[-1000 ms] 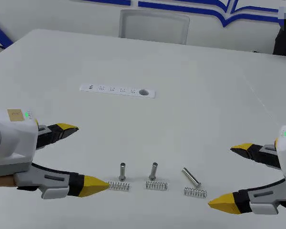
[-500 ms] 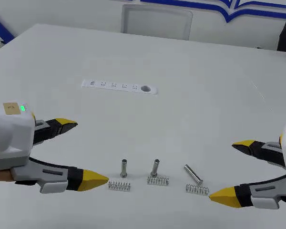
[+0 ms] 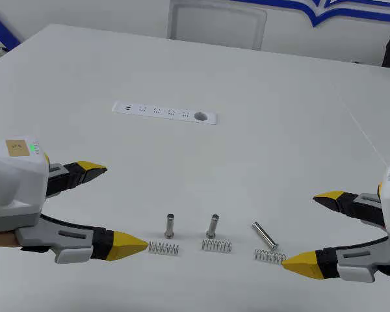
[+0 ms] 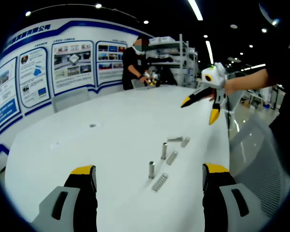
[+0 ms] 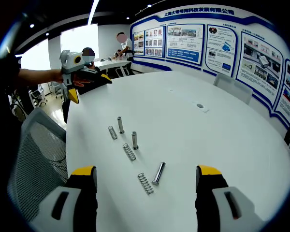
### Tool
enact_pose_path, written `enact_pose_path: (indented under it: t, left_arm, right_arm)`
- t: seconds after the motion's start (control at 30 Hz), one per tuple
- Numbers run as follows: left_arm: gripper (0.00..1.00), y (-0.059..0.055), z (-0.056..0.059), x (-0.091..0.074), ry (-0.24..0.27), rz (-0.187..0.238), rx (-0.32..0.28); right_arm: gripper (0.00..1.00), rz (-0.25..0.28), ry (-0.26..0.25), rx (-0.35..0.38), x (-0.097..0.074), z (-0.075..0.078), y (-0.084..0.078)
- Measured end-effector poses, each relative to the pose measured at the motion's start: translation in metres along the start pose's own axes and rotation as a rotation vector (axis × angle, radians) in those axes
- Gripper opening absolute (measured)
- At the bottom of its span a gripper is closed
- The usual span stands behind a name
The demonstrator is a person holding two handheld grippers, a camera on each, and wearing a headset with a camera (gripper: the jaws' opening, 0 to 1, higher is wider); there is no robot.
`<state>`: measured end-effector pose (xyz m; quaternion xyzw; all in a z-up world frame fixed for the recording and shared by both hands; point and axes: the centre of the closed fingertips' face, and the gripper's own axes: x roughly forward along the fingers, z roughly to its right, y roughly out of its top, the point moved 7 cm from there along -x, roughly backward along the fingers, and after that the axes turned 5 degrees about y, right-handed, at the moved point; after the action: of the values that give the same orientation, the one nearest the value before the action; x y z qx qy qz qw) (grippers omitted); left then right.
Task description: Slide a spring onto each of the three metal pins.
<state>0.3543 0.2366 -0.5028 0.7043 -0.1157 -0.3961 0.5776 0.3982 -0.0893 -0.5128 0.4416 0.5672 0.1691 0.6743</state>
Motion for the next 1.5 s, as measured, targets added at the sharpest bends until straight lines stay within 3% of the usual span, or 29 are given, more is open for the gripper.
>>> enact_pose_path:
  t: [0.53, 0.7, 0.8, 1.17, 1.27, 1.5]
  left_arm:
    - [0.92, -0.005, 0.004, 0.003, -0.013, -0.006, -0.007]
    - [0.92, -0.006, 0.001, 0.002, -0.004, -0.009, -0.009]
    - [0.92, -0.006, -0.002, 0.001, 0.000, -0.003, -0.019]
    - [0.92, -0.007, 0.000, 0.003, -0.002, -0.005, -0.027]
    - [0.92, -0.008, 0.000, 0.003, -0.001, -0.009, -0.026]
    - [0.91, -0.013, -0.001, 0.000, 0.015, -0.018, -0.041]
  right_arm:
    - [0.77, 0.023, -0.005, 0.040, 0.013, 0.006, -0.001]
    - [0.64, 0.045, -0.064, 0.036, 0.016, 0.016, 0.003]
    - [0.60, 0.081, -0.062, 0.070, 0.019, 0.018, 0.007]
    - [0.54, 0.028, -0.056, 0.078, 0.046, 0.022, -0.001]
    - [0.51, -0.004, -0.051, 0.128, 0.053, 0.025, -0.008]
    - [0.38, -0.017, -0.100, 0.191, 0.066, 0.038, -0.018]
